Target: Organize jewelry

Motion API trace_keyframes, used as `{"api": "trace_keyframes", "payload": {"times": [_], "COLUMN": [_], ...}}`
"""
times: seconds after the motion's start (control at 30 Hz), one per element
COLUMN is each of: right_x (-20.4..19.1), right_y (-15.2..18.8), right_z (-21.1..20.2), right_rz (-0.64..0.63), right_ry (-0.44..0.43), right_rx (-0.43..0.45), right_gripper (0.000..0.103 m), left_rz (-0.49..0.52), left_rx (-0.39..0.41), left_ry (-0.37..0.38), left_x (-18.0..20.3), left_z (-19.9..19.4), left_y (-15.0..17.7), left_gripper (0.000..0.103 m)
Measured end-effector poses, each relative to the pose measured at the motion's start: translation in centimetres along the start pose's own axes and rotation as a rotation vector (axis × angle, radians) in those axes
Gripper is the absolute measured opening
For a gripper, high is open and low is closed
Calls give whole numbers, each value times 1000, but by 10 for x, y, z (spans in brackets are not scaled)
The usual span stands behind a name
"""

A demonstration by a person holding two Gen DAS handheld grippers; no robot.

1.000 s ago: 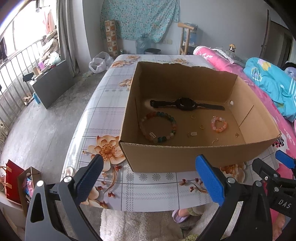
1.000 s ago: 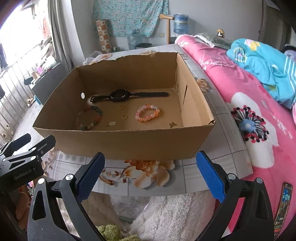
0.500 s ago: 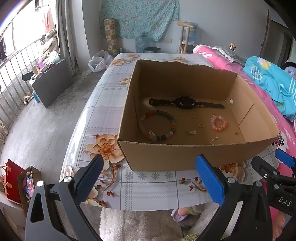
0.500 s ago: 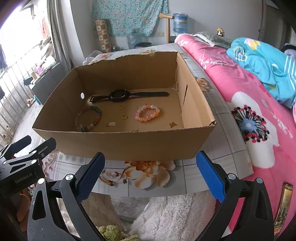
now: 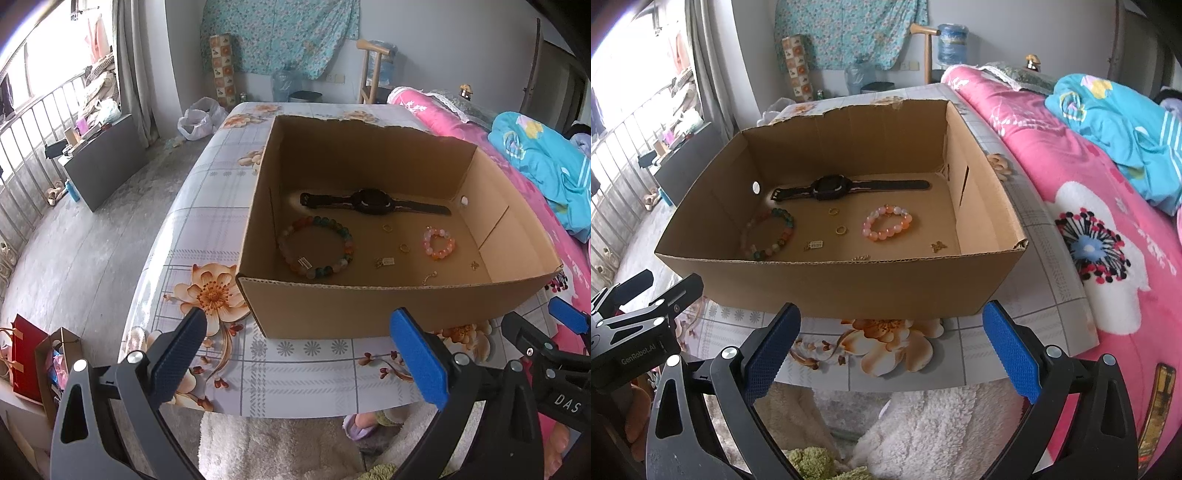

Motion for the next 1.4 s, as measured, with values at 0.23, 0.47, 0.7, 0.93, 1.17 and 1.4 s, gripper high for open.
{"api": "trace_keyframes", "payload": {"times": [0.23, 0.47, 0.7, 0.93, 1.17, 1.4], "right_x": [4, 8, 9, 7, 3, 3], "right_y": [1, -1, -3, -5, -6, -6], "right_z": [3, 8, 8, 10, 14, 14], "right_rz": [5, 11, 13, 6, -6, -7], "right_ry": [0, 0, -3, -9, -8, -7], "right_rx": [-9, -27, -34, -49, -56, -57], "right_gripper": [95, 95, 95, 95, 95, 95], "left_rz": [8, 14, 7, -4, -7, -9], "left_rx": [-30, -74, -98, -110, -113, -111], "left_ry": [-7, -4, 5, 5, 4, 4], "left_x": [7, 13, 14, 12, 11, 10], "left_z": [5, 12, 18, 21, 22, 23], "left_y": [-1, -1, -2, -1, -1, -1], "left_gripper": [97, 97, 97, 97, 97, 97]}}
Point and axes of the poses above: each gripper's, at about its wrist camera, not at the fingertips, and z roughly the way its jaws point, x to its right, y to its underside, the point moved 6 cm from there along z, roughly the way its jaws point, and after that the axes turned 5 degrees about -x, right-handed, at the moved point
